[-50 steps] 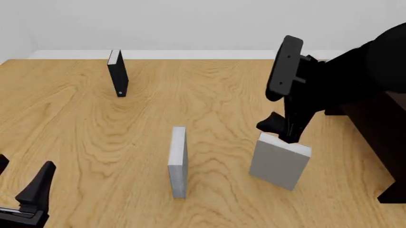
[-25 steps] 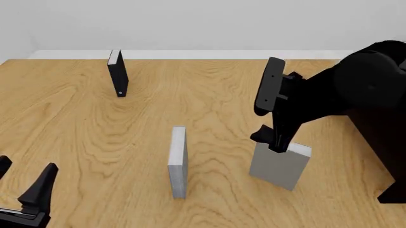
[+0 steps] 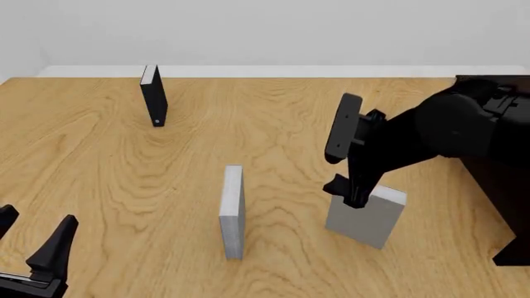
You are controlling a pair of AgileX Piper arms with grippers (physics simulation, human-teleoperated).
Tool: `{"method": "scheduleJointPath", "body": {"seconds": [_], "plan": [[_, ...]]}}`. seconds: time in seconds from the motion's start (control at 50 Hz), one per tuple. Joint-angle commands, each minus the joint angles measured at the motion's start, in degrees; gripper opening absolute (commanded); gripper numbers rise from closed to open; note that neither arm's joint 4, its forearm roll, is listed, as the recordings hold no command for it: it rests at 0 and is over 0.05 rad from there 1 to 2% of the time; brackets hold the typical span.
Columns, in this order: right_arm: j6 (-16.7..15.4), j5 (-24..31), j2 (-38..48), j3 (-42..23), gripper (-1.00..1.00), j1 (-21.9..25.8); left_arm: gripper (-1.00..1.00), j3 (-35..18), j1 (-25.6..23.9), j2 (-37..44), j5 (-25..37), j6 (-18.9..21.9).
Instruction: Pick up the book on the right and place it on the cabinet shelf.
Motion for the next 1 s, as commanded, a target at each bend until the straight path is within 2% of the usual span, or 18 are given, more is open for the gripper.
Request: {"method": "scheduleJointPath", "body": {"seconds": [0.02, 1.0], "plan": [[0.1, -2.8, 1.2, 1.5, 1.0, -0.9, 1.0, 0.0, -0.2, 0.1, 0.1, -0.2], [0.9, -9.5, 2.8, 8.8, 1.0, -4.9, 1.0, 0.1, -0.7, 0.1, 0.8, -0.2]]}}
